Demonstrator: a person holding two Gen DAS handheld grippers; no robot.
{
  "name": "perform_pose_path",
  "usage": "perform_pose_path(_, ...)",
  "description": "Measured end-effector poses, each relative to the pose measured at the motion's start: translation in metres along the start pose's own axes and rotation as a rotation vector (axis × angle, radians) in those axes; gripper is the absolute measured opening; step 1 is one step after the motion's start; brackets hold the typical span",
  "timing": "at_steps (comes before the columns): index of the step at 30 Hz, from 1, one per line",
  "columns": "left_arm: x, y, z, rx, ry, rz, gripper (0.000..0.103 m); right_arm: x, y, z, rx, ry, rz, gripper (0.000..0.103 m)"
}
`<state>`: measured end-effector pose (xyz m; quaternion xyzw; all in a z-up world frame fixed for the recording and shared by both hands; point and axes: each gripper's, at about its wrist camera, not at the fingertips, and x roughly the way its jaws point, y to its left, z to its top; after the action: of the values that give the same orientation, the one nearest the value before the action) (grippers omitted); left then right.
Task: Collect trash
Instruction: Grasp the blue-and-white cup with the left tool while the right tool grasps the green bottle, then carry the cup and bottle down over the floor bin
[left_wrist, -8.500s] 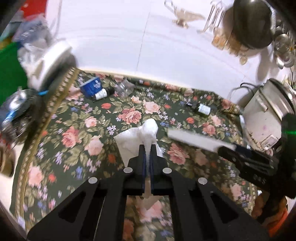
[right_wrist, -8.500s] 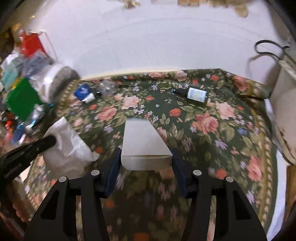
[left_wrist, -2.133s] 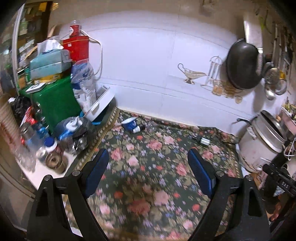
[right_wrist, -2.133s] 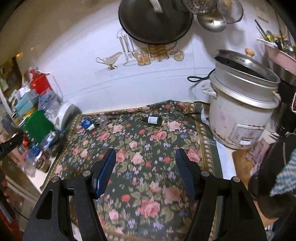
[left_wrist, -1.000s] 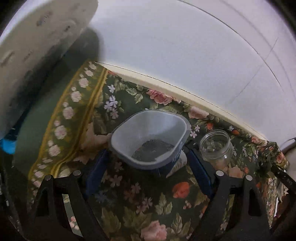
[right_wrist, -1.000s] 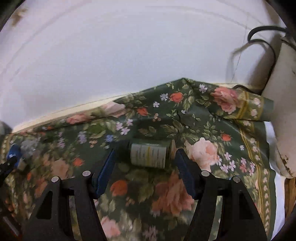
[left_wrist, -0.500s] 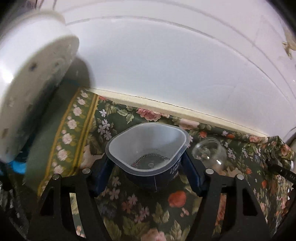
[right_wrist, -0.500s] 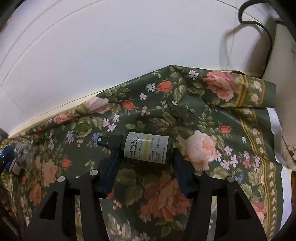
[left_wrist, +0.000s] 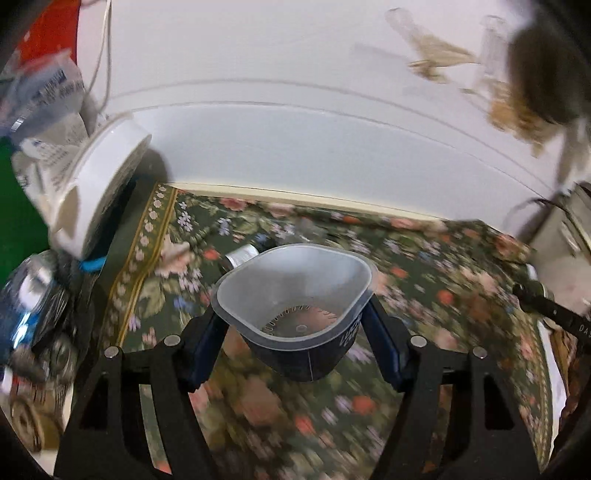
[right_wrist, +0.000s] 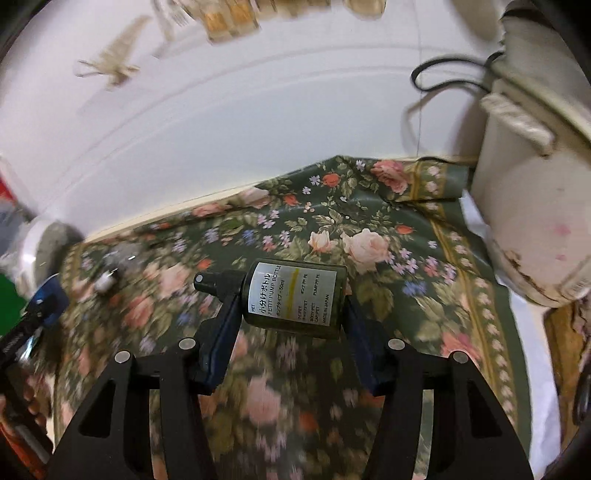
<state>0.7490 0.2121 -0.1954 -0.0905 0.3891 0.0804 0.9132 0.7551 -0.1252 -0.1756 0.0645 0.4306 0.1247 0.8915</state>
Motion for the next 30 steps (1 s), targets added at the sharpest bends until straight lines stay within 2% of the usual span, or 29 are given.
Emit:
perform_pose_path(9, -0.102, -0.057, -0.068, -0.066, -0.047, 0.062, 0.070, -0.092, -0.014, -0.047, -0.123, -0.011, 0.104, 0.052)
perform_pose_path(16, -0.184, -0.090, -0.116, -0.084, -0.098, 0.031, 0.070, -0.148, -0.016, -0.087, -0.151, -0.020, 0.170, 0.052)
perform_pose_path(21, -0.217, -0.103, -0.145, -0.036, -0.100, 0.024, 0.070, -0.180, -0.009, -0.116, -0.160, -0.038, 0.192, 0.052)
perform_pose_path(30, -0.252, -0.090, -0.210, 0.022, -0.050, -0.078, 0.070, -0.226, 0.020, -0.189, -0.123, -0.062, 0.133, 0.052)
